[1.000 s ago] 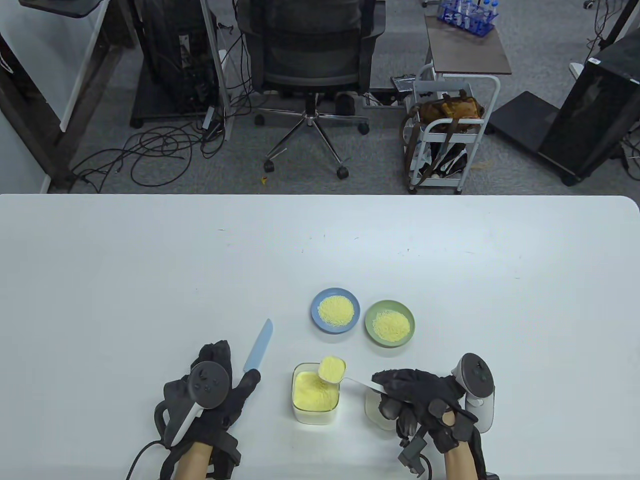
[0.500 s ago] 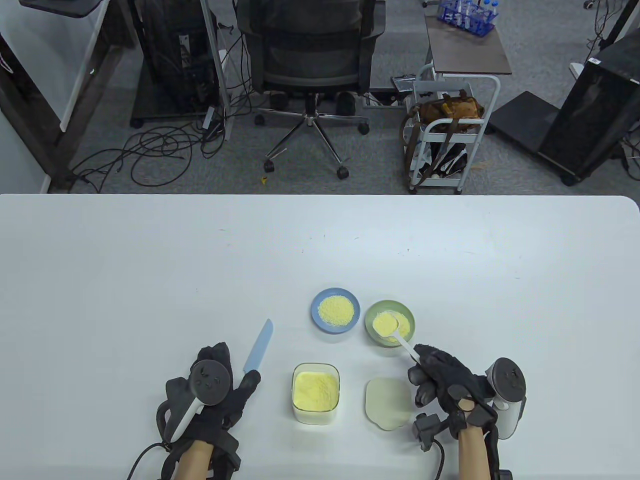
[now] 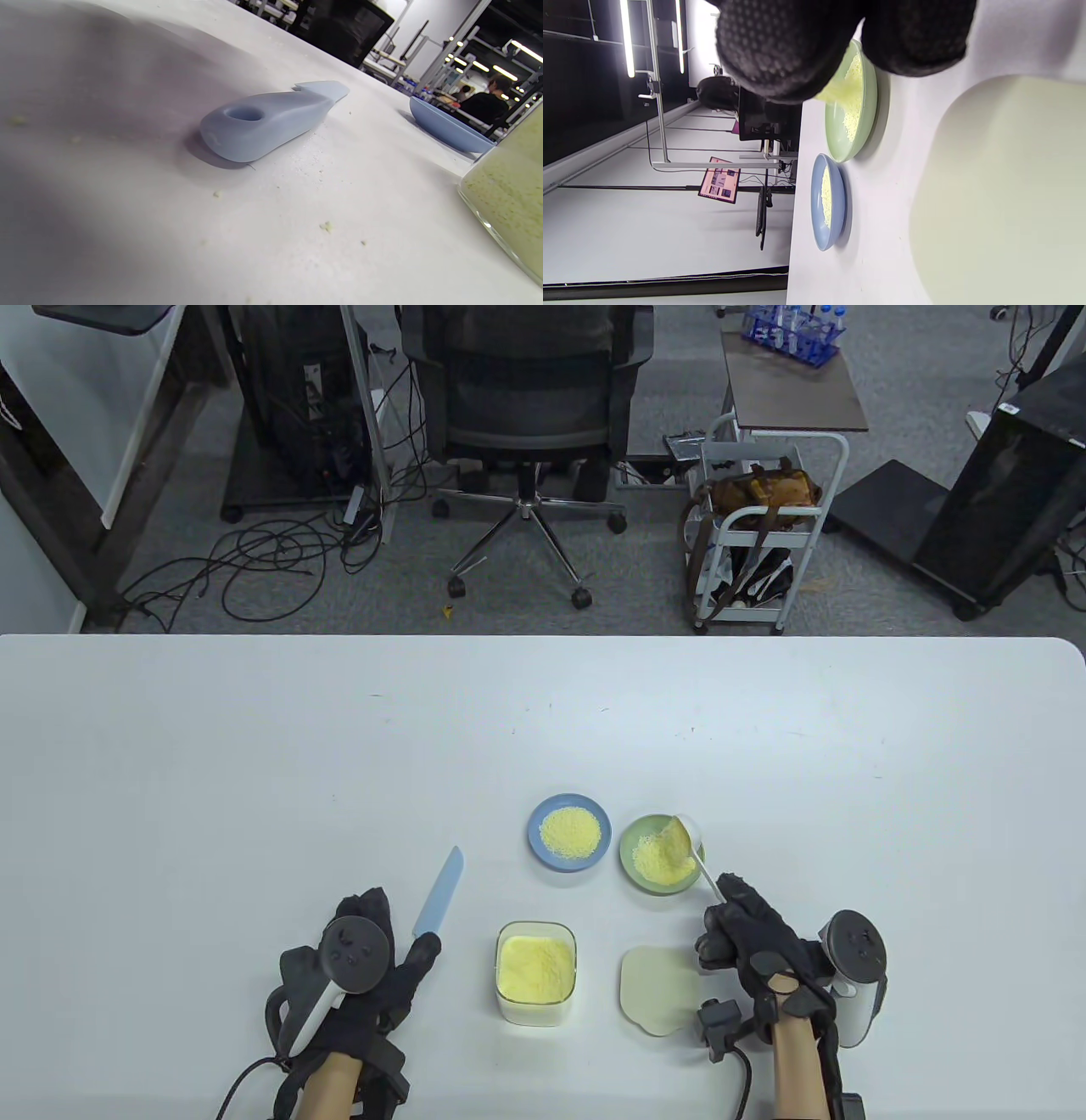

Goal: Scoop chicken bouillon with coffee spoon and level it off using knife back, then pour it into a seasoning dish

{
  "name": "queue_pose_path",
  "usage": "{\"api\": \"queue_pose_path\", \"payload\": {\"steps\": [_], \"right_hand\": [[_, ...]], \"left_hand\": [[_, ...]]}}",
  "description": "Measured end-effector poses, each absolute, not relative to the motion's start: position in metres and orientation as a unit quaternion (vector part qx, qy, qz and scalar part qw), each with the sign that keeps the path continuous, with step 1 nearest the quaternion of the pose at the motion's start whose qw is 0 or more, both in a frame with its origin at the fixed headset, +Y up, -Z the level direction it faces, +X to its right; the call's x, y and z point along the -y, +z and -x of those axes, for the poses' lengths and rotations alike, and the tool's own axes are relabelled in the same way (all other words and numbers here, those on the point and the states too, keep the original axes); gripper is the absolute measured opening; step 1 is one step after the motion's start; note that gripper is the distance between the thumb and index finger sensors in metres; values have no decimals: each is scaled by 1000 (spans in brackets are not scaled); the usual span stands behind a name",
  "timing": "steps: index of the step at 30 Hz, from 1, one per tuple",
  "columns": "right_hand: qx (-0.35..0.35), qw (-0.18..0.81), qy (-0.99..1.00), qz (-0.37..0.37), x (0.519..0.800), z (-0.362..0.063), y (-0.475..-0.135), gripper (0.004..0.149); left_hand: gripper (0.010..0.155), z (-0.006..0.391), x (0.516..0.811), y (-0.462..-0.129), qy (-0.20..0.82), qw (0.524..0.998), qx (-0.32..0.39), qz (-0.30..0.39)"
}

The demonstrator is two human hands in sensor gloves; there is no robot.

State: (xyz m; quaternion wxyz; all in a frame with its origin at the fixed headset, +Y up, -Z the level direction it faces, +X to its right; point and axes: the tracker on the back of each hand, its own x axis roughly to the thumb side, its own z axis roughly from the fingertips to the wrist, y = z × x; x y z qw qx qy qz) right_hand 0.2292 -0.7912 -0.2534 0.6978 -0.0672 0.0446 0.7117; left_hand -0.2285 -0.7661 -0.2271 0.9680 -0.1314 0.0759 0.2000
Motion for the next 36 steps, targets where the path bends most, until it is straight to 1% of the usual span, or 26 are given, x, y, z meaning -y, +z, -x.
{"api": "queue_pose_path", "payload": {"steps": [5, 10, 15, 20, 26, 28, 30, 32, 34, 36], "right_hand": [[-39, 695, 715, 64, 788, -229, -253, 47], [-30, 670, 740, 55, 782, -229, -252, 47], [-30, 686, 726, 44, 782, -227, -253, 47], [-65, 716, 695, -5, 781, -216, -254, 47], [-104, 721, 685, -35, 777, -205, -251, 45], [-114, 718, 685, -46, 775, -203, -250, 45], [-129, 725, 674, -58, 774, -201, -249, 44], [-134, 728, 669, -63, 774, -201, -248, 44], [-133, 725, 672, -70, 772, -200, -248, 44], [-130, 724, 673, -77, 770, -199, -247, 44]], "left_hand": [[94, 229, 766, -227, 203, 968, -76, 130], [94, 229, 767, -227, 205, 967, -76, 128], [94, 230, 767, -227, 206, 967, -76, 127], [94, 230, 767, -227, 206, 967, -77, 128], [94, 229, 766, -227, 222, 965, -72, 123], [96, 227, 763, -226, 267, 957, -45, 103], [97, 219, 757, -224, 335, 940, 10, 67], [98, 207, 751, -221, 366, 927, 62, 50], [99, 191, 746, -217, 359, 926, 109, 45], [101, 179, 746, -214, 342, 928, 138, 55]]}}
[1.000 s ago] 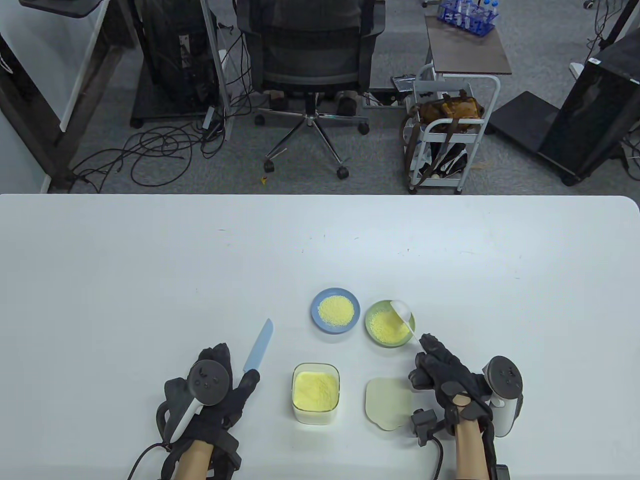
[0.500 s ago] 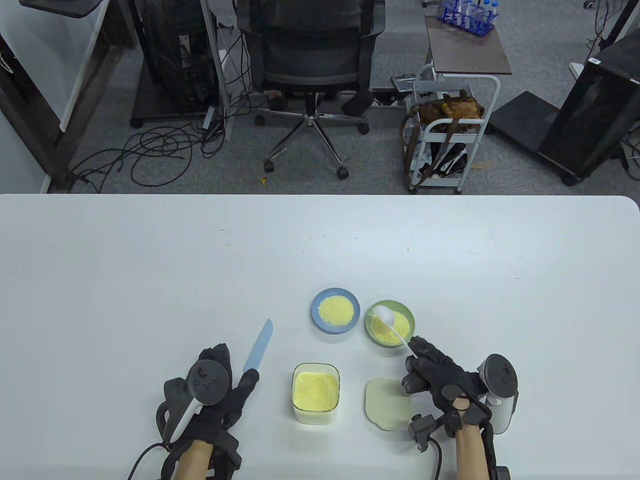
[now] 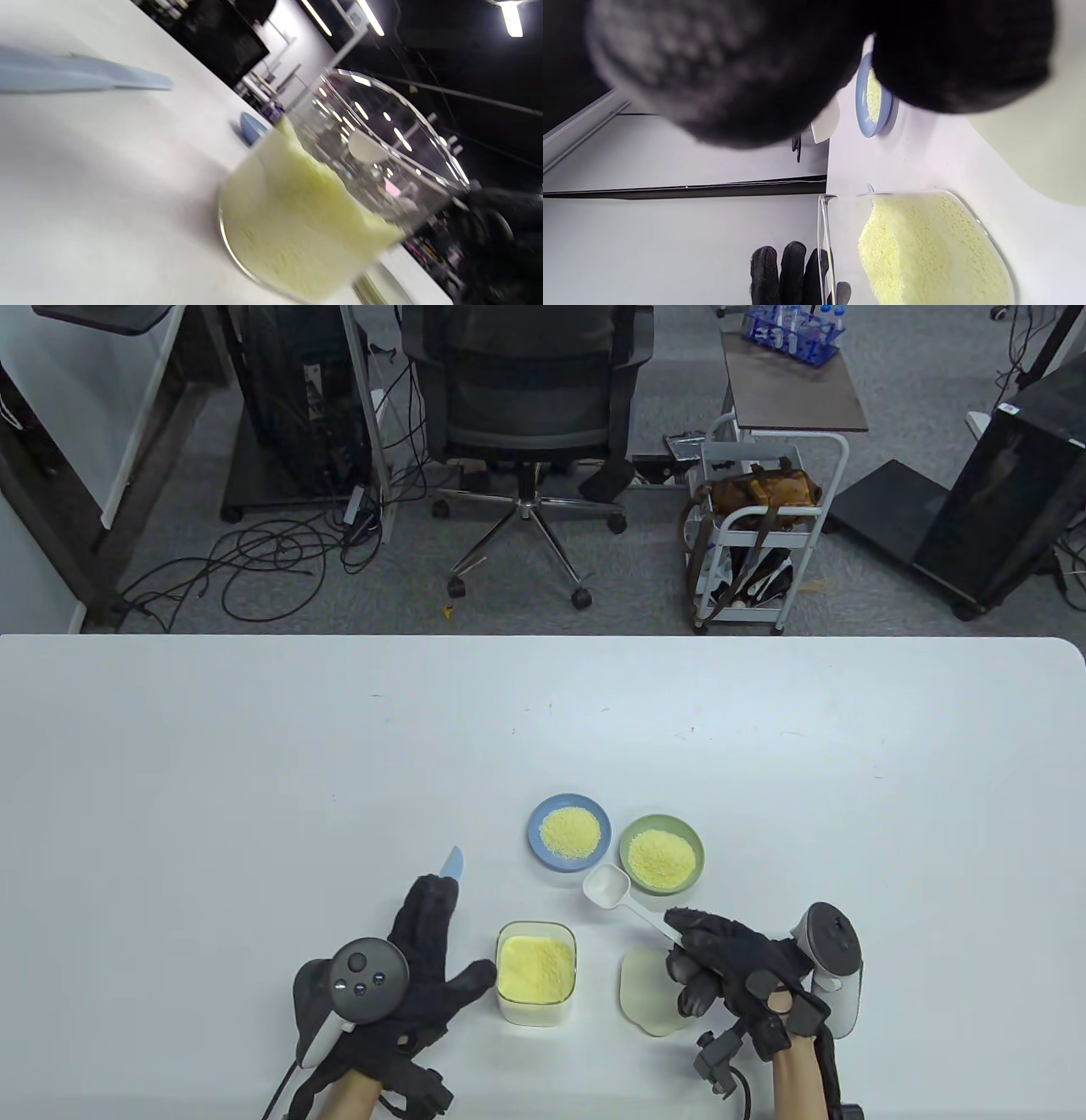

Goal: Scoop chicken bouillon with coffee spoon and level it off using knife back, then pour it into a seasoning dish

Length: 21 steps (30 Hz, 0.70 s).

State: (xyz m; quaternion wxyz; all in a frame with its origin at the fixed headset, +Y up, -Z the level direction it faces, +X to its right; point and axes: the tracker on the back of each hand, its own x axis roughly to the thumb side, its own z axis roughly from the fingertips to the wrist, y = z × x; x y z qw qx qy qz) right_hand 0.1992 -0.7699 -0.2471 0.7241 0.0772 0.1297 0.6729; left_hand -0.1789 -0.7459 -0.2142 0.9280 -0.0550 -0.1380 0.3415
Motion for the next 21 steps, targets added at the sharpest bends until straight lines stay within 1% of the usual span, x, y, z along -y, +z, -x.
{"api": "queue_pose_path", "payload": {"steps": [1, 4, 8, 11, 15, 17, 21], "right_hand": [[-127, 724, 673, -85, 768, -198, -247, 44], [-124, 718, 676, -109, 761, -193, -245, 44], [-123, 699, 690, -142, 750, -182, -241, 44], [-126, 682, 702, -163, 744, -175, -240, 44], [-162, 620, 740, -205, 737, -165, -236, 44], [-155, 577, 776, -201, 732, -160, -236, 44], [-161, 535, 806, -195, 729, -151, -239, 43]], "left_hand": [[102, 170, 747, -214, 330, 929, 152, 68], [105, 155, 754, -217, 316, 929, 164, 102], [102, 152, 763, -222, 334, 919, 164, 130], [98, 153, 767, -224, 331, 919, 163, 137], [95, 154, 769, -225, 320, 925, 159, 131], [95, 154, 769, -225, 310, 928, 157, 137], [95, 154, 770, -225, 321, 924, 154, 141]]}}
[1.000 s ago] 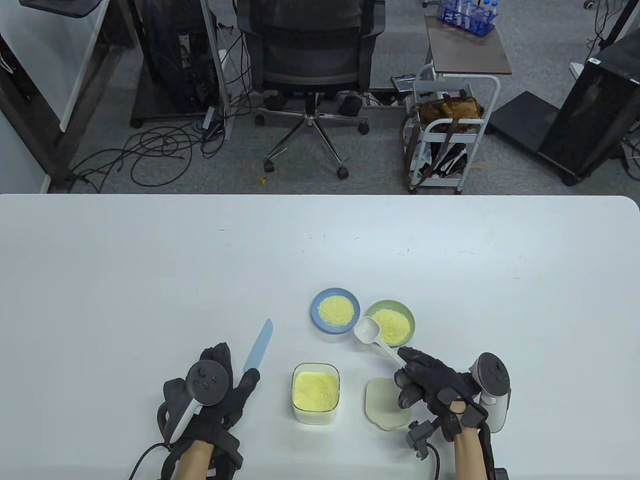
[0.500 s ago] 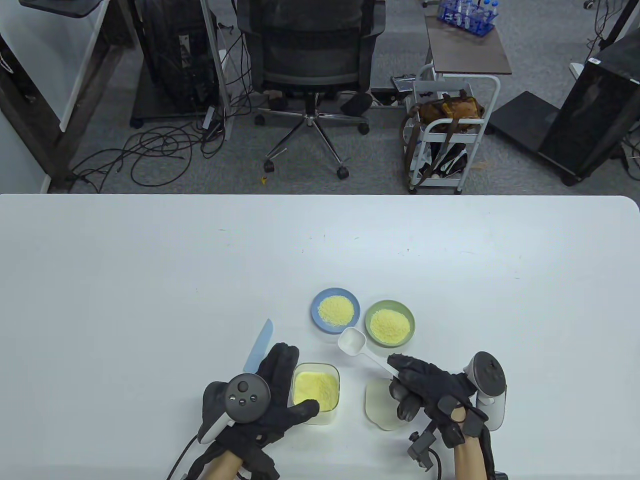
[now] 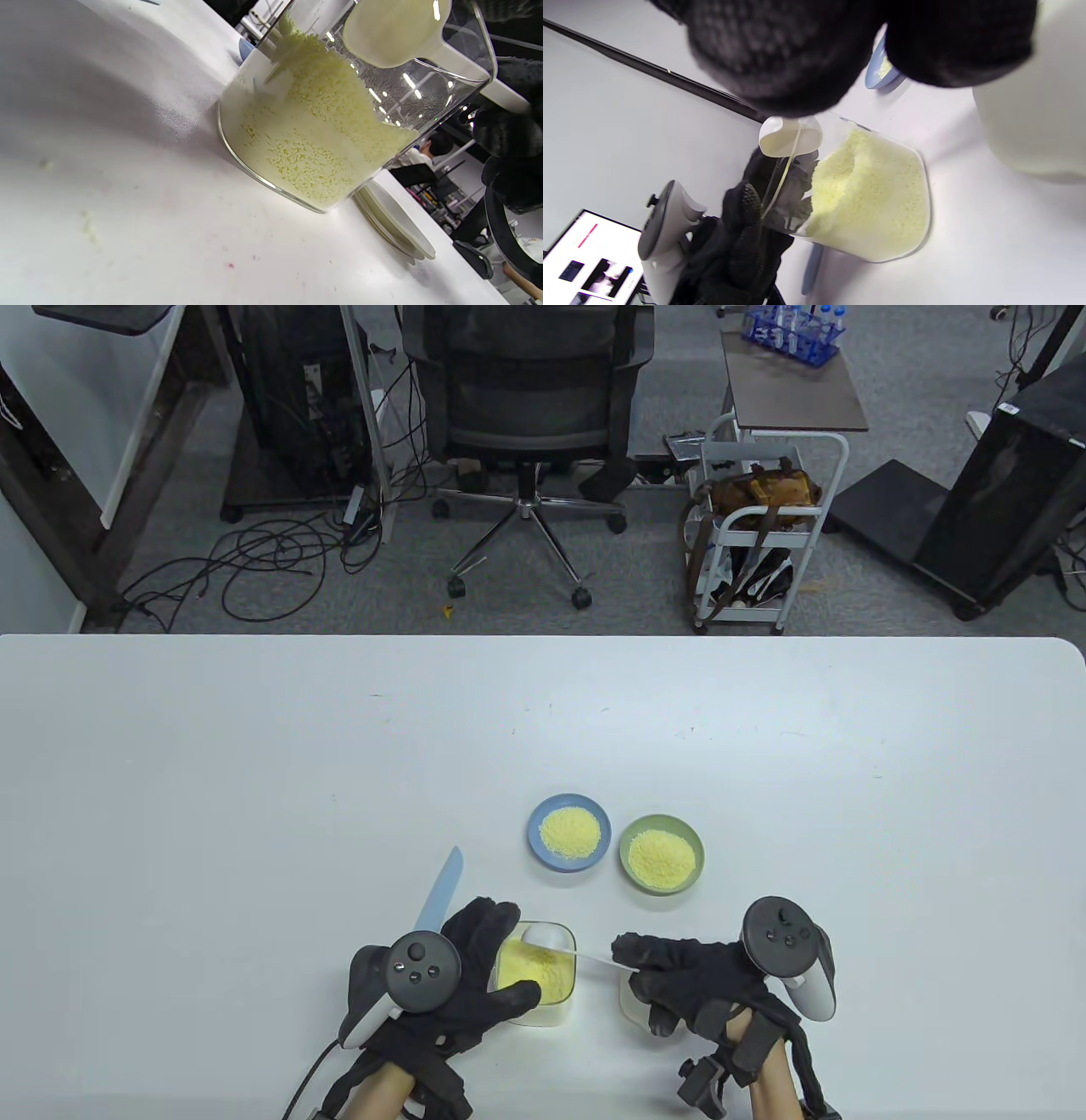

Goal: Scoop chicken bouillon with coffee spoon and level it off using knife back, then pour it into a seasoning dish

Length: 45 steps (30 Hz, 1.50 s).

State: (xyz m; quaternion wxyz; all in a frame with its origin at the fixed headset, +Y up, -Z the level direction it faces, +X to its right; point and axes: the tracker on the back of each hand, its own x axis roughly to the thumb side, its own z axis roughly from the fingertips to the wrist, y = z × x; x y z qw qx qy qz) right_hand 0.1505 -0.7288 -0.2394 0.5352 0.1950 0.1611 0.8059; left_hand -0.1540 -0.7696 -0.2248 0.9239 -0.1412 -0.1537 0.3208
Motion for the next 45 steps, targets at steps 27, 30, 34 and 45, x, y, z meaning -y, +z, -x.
{"api": "queue_pose_path", "payload": {"steps": [27, 30, 34, 45], "right_hand": [[-327, 354, 850, -213, 689, -73, -274, 40], [-326, 356, 850, -210, 692, -74, -276, 39], [-339, 394, 829, -205, 700, -80, -276, 39], [-330, 581, 727, -155, 741, -109, -269, 39]], "left_hand": [[94, 154, 769, -225, 318, 925, 147, 146], [94, 154, 769, -225, 319, 925, 147, 146], [94, 154, 769, -225, 320, 924, 147, 148], [94, 154, 769, -225, 323, 923, 147, 149]]}}
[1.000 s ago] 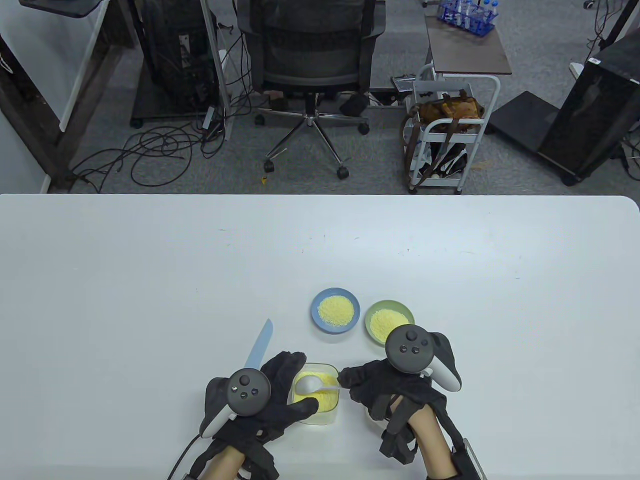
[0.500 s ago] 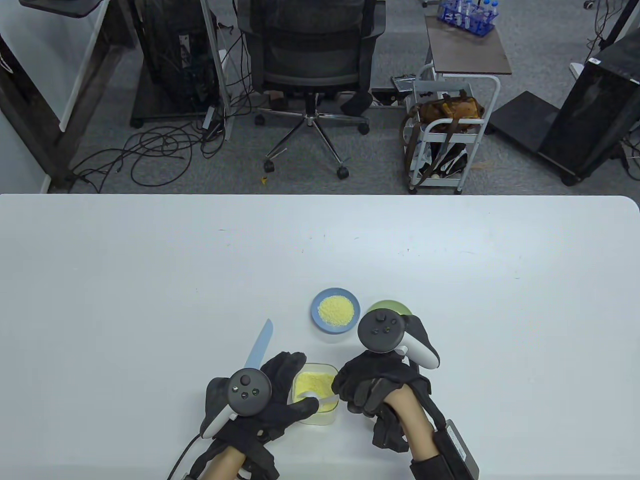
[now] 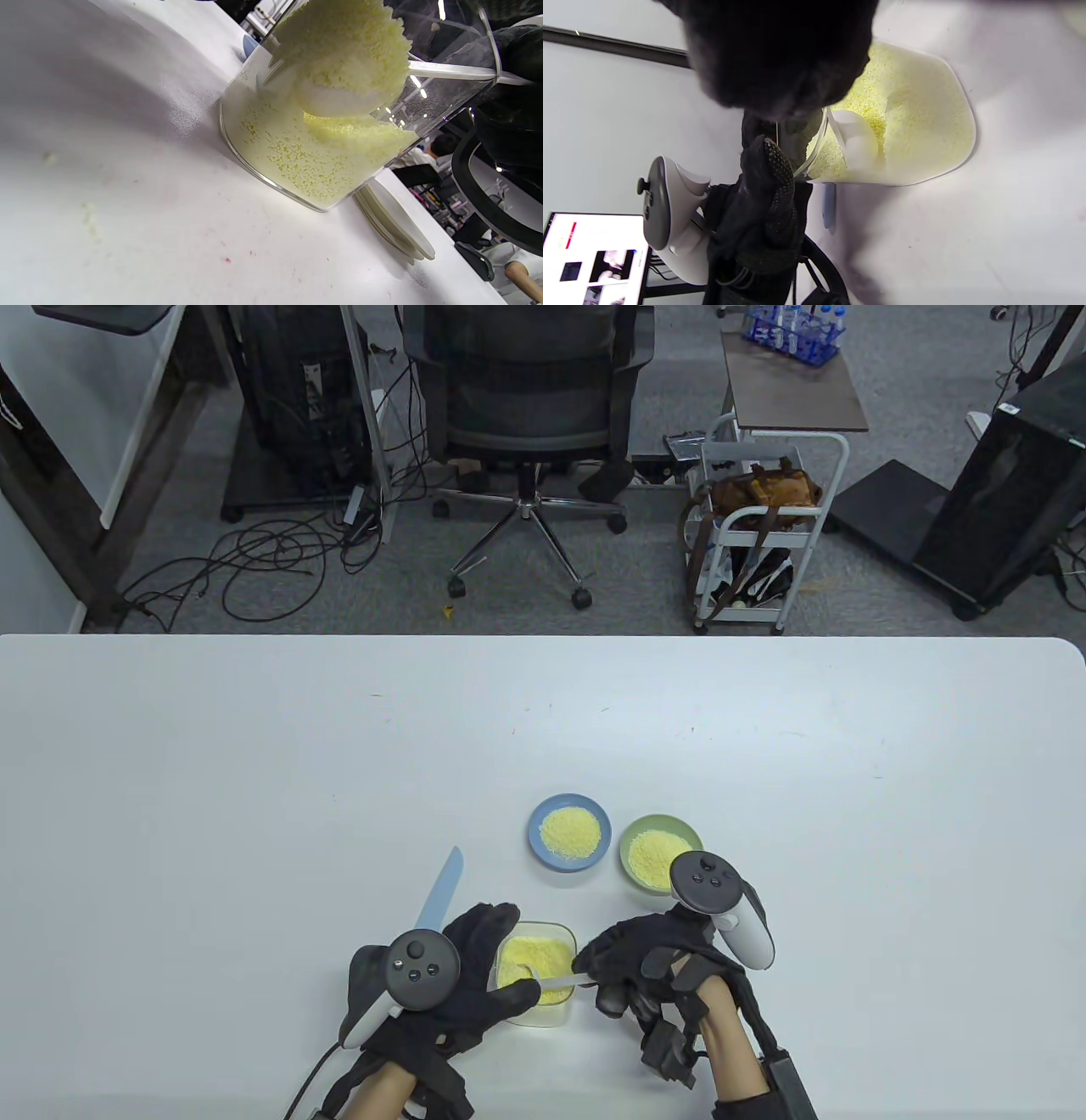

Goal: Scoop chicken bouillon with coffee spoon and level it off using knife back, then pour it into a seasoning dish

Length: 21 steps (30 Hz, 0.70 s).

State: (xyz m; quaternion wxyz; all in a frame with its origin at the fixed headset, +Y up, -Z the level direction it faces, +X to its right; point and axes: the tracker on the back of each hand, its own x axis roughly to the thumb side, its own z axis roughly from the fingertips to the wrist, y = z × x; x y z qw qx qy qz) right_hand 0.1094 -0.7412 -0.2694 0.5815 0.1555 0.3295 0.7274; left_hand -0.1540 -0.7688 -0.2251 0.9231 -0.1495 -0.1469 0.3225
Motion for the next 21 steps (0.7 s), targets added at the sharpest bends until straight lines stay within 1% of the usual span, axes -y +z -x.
{"api": "queue_pose_path", "payload": {"steps": [10, 18, 19, 21], "right_hand": [[-300, 661, 673, -140, 762, -128, -262, 39], [-276, 701, 642, -141, 765, -141, -260, 39], [-272, 706, 639, -140, 765, -143, -260, 39], [-267, 710, 636, -141, 765, -146, -259, 39]], "left_hand": [[94, 154, 769, -225, 326, 921, 147, 153], [93, 154, 772, -225, 337, 915, 144, 166], [94, 154, 771, -224, 342, 914, 144, 164], [94, 155, 769, -223, 341, 920, 139, 133]]}}
